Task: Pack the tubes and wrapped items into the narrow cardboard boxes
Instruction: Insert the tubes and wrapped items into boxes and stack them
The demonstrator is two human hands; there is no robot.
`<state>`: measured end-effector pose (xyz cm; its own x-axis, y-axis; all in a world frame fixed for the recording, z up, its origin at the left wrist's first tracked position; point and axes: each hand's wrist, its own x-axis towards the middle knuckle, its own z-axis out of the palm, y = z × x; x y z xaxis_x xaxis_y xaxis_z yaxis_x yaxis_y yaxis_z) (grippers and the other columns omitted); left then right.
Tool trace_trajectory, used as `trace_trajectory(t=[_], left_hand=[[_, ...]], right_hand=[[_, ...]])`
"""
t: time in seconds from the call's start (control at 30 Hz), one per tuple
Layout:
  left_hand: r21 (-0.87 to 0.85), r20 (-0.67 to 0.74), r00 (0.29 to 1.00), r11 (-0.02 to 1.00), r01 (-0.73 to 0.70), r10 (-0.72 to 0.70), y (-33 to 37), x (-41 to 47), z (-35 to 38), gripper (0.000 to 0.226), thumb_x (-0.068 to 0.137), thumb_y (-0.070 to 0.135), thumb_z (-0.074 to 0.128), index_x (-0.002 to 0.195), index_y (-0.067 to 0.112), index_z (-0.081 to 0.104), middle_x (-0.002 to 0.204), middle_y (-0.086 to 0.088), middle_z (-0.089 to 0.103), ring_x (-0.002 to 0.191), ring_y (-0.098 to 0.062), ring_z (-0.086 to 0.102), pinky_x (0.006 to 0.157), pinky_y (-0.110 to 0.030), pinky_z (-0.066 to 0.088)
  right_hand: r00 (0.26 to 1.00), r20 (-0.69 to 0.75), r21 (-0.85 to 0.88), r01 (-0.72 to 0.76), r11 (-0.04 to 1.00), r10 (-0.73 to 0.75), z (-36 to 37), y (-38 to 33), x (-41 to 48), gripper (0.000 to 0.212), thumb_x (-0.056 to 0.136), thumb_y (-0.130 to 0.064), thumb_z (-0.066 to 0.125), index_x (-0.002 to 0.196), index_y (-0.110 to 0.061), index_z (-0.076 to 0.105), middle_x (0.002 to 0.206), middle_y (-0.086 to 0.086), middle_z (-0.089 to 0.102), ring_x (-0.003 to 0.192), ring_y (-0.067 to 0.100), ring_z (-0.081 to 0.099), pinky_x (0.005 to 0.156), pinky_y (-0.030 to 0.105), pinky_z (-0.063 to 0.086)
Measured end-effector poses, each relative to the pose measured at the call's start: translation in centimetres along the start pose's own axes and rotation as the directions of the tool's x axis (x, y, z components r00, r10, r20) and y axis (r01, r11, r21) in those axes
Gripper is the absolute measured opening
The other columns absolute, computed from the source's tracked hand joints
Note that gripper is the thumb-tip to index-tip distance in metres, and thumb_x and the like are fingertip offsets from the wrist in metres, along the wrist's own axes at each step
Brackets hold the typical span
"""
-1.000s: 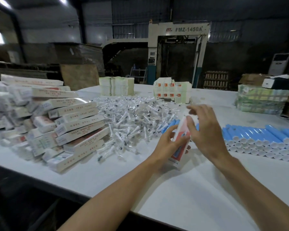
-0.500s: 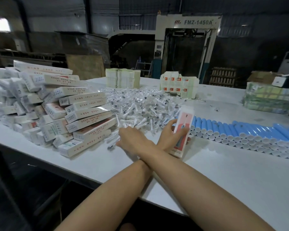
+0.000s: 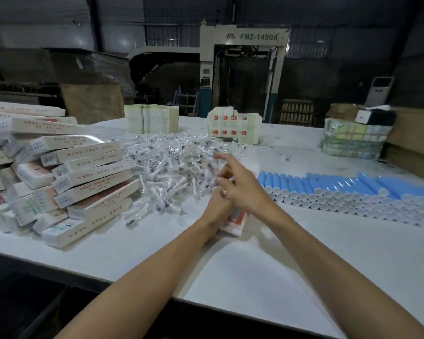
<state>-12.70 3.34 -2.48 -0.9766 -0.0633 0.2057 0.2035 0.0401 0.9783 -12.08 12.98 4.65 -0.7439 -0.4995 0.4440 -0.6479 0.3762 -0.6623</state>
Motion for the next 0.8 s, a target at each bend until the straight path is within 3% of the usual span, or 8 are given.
trace_trajectory(t=[0.07,0.2,0.33,0.43,0.57,0.67,0.8], left_hand=[[-0.064,0.064,0.998,0.998,0.029,-0.025,0.3,-0.1,0.5,0.032,0.101,0.021,0.077,0.126,0.01,0.061,0.105,-0.02,0.077,0.07,-0.026,0.078,0.061,-0.031,0.063],[0.001,0.166,0.986,1.0,0.026,-0.026,1.2,-0.6,1.4,0.048,0.095,0.036,0.083,0.137,0.035,0.059,0.115,-0.004,0.082,0.09,-0.033,0.082,0.078,-0.041,0.066],[0.066,0.256,0.965,0.995,-0.08,0.06,1.9,-1.2,1.7,0.043,0.094,0.045,0.082,0.131,0.057,0.063,0.118,0.007,0.081,0.093,-0.025,0.082,0.076,-0.026,0.063],[0.116,0.266,0.96,0.985,-0.124,0.089,2.2,-1.5,2.1,0.047,0.09,0.054,0.083,0.127,0.07,0.059,0.118,0.012,0.081,0.094,-0.022,0.082,0.082,-0.029,0.062],[0.105,0.273,0.956,0.985,-0.139,0.106,1.5,-1.1,2.0,0.062,0.084,0.062,0.085,0.137,0.066,0.054,0.121,0.01,0.08,0.095,-0.023,0.082,0.093,-0.043,0.059],[0.112,0.234,0.968,0.986,-0.12,0.091,1.5,-1.1,2.1,0.071,0.08,0.063,0.088,0.141,0.062,0.052,0.119,0.012,0.08,0.093,-0.023,0.082,0.095,-0.048,0.06],[0.092,0.238,0.964,0.986,-0.14,0.115,1.6,-1.2,2.4,0.072,0.083,0.056,0.089,0.141,0.059,0.048,0.12,0.009,0.08,0.092,-0.027,0.082,0.096,-0.053,0.062]], right_hand=[[0.972,-0.228,0.269,0.002,0.963,0.062,-4.5,2.2,-0.8,0.054,0.102,-0.008,0.064,0.148,-0.029,0.045,0.096,0.005,0.072,0.084,0.01,0.071,0.072,0.022,0.057],[0.825,-0.534,0.411,0.061,0.909,0.187,-9.9,6.7,-2.4,0.047,0.098,-0.007,0.067,0.14,-0.025,0.054,0.084,0.007,0.073,0.075,0.015,0.067,0.078,0.028,0.058],[0.693,-0.645,0.542,0.116,0.833,0.323,-12.3,8.8,-3.6,0.038,0.093,-0.005,0.07,0.126,-0.018,0.059,0.082,0.005,0.075,0.071,0.017,0.067,0.08,0.03,0.054],[0.731,-0.641,0.481,0.146,0.865,0.233,-12.2,8.5,-3.5,0.031,0.093,-0.009,0.071,0.121,-0.018,0.062,0.091,0.006,0.071,0.072,0.018,0.071,0.077,0.028,0.058],[0.769,-0.624,0.385,0.151,0.91,0.137,-11.7,7.8,-3.4,0.024,0.094,-0.005,0.071,0.116,-0.014,0.066,0.089,-0.012,0.067,0.073,0.014,0.071,0.074,0.022,0.056],[0.793,-0.608,0.244,0.134,0.961,0.043,-11.4,7.5,-3.4,0.025,0.093,-0.012,0.077,0.113,-0.019,0.065,0.093,-0.01,0.07,0.087,0.009,0.069,0.078,0.018,0.051],[0.825,-0.566,0.164,0.109,0.98,0.003,-10.7,7.0,-3.2,0.032,0.089,-0.017,0.082,0.111,-0.021,0.06,0.091,-0.005,0.072,0.083,0.004,0.066,0.073,0.009,0.042]])
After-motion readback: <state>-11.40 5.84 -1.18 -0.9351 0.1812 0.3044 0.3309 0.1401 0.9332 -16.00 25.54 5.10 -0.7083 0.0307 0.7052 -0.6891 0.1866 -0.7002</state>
